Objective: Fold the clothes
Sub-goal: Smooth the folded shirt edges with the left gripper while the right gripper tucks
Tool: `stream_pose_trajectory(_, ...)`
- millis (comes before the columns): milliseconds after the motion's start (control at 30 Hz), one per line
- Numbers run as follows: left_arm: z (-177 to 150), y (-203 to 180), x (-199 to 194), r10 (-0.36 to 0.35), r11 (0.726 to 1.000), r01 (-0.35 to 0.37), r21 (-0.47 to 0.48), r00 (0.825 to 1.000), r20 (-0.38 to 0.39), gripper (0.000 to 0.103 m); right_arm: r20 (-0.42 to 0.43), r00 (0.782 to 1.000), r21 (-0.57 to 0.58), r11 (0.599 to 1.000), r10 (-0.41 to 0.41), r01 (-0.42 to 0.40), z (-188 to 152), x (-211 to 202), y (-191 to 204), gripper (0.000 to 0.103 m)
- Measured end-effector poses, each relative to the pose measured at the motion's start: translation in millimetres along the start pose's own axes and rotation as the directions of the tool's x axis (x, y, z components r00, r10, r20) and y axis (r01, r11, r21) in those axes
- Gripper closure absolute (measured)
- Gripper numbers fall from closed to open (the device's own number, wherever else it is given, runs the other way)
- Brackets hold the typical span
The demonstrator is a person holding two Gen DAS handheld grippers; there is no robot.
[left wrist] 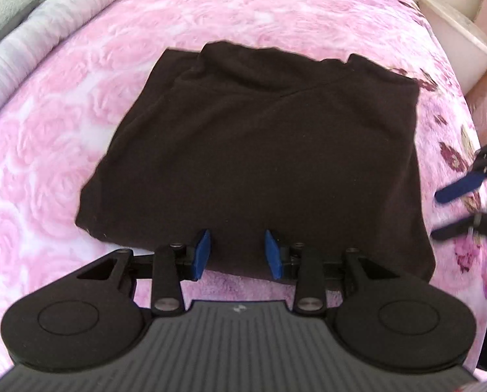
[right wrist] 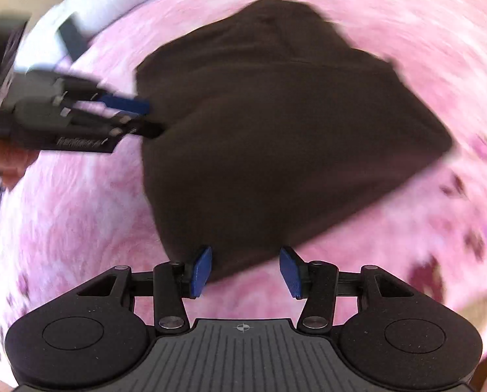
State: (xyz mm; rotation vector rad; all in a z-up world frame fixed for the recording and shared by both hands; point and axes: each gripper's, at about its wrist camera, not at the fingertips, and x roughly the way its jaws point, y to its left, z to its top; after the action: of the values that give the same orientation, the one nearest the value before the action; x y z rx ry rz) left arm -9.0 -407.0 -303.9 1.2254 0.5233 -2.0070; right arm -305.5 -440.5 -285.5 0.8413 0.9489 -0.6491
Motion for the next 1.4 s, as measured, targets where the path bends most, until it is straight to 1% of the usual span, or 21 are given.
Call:
stream_pose_trajectory(67, 7, -5, -7, -0.005, 0.999, 0.004, 0.041, 1.000, 0.015, 0.073, 0.061, 0.998, 0.133, 0.991, 0.000, -0.009, -4, -14, -19, 0.053)
stream_pose_trajectory(133, 15, -15, -11, -0.045, 0.996, 0.041, 0.085, 0.998, 0.045, 0.073, 0.124, 0.992, 0.255, 0.967, -0.007, -0.025, -6, -21, -40, 0.053)
stream_pose_trajectory(200, 20, -28, -4, -0.077, 0.987, 0.070, 0.144, 0.996, 0.039, 0.071, 0.177, 0.984, 0.351, 0.935, -0.017, -0.047, -5, -22, -61, 0.053)
stream_pose_trajectory(300, 29, -48, 6, -0.124, 0.966, 0.114, 0.230, 0.992, 0.026, 0.071, 0.242, 0.970, 0.388, 0.919, -0.035, -0.063, 1, -16, -78, 0.053)
stream_pose_trajectory(333, 30, -52, 13, -0.113, 0.964, 0.107, 0.244, 0.994, 0.011, 0.071, 0.261, 0.964, 0.393, 0.917, -0.043, -0.066, 4, -13, -82, 0.053)
stream_pose_trajectory(400, 31, -50, 27, -0.101, 0.968, 0.105, 0.227, 0.994, -0.030, 0.063, 0.277, 0.958, 0.402, 0.914, -0.071, -0.049, 13, -8, -91, 0.069)
stream_pose_trajectory(433, 32, -49, 31, -0.097, 0.970, 0.103, 0.220, 0.995, -0.036, 0.060, 0.274, 0.957, 0.414, 0.910, -0.090, -0.033, 16, -8, -98, 0.085)
stream_pose_trajectory(467, 34, -47, 35, -0.094, 0.972, 0.101, 0.215, 0.995, -0.041, 0.055, 0.270, 0.957, 0.430, 0.903, -0.111, -0.017, 18, -8, -106, 0.090)
stream_pose_trajectory(567, 38, -46, 32, -0.090, 0.967, 0.102, 0.232, 0.994, -0.061, 0.057, 0.252, 0.954, 0.474, 0.880, -0.162, 0.024, 22, -9, -130, 0.090)
stream_pose_trajectory(667, 45, -48, 17, -0.083, 0.967, 0.088, 0.238, 0.996, -0.033, 0.067, 0.242, 0.949, 0.458, 0.886, -0.202, 0.072, 20, -30, -133, 0.089)
stream_pose_trajectory(733, 52, -48, 14, -0.084, 0.973, 0.084, 0.214, 0.996, -0.013, 0.068, 0.258, 0.940, 0.408, 0.907, -0.224, 0.105, 20, -47, -125, 0.089)
stream_pose_trajectory(767, 56, -48, 13, -0.084, 0.976, 0.083, 0.202, 0.996, -0.003, 0.068, 0.274, 0.938, 0.360, 0.927, -0.214, 0.106, 23, -52, -116, 0.089)
stream_pose_trajectory(833, 61, -45, 27, -0.069, 0.982, 0.072, 0.175, 0.997, -0.024, 0.068, 0.312, 0.936, 0.241, 0.966, -0.165, 0.090, 29, -59, -95, 0.089)
stream_pose_trajectory(900, 61, -42, 39, -0.057, 0.985, 0.064, 0.158, 0.997, -0.048, 0.063, 0.334, 0.940, 0.111, 0.993, -0.074, 0.039, 42, -52, -76, 0.089)
stream_pose_trajectory(967, 59, -38, 47, -0.057, 0.988, 0.064, 0.138, 0.997, -0.056, 0.058, 0.323, 0.946, -0.009, 1.000, -0.020, 0.024, 58, -32, -67, 0.089)
stream_pose_trajectory(1033, 58, -34, 45, -0.058, 0.992, 0.064, 0.113, 0.997, -0.058, 0.057, 0.286, 0.958, -0.084, 0.995, -0.017, 0.043, 73, -5, -69, 0.089)
stream_pose_trajectory(1067, 58, -33, 43, -0.053, 0.993, 0.059, 0.102, 0.997, -0.061, 0.057, 0.263, 0.964, -0.080, 0.995, -0.035, 0.058, 79, 8, -79, 0.089)
stream_pose_trajectory(1133, 57, -32, 36, -0.031, 0.996, 0.037, 0.085, 0.997, -0.066, 0.059, 0.240, 0.971, -0.042, 0.999, -0.017, 0.028, 87, 18, -97, 0.090)
stream_pose_trajectory(1267, 53, -29, 23, 0.018, 1.000, -0.016, 0.025, 0.996, -0.090, 0.061, 0.234, 0.972, -0.021, 0.999, -0.031, 0.037, 84, -1, -89, 0.089)
stream_pose_trajectory(1367, 46, -27, 16, 0.066, 0.998, -0.067, -0.003, 0.990, -0.124, 0.062, 0.135, 0.988, 0.088, 0.994, -0.069, 0.057, 70, -1, -100, 0.089)
stream_pose_trajectory(1400, 44, -28, 9, 0.075, 0.997, -0.076, -0.006, 0.991, -0.115, 0.064, 0.121, 0.990, 0.113, 0.992, -0.070, 0.057, 65, -5, -102, 0.089)
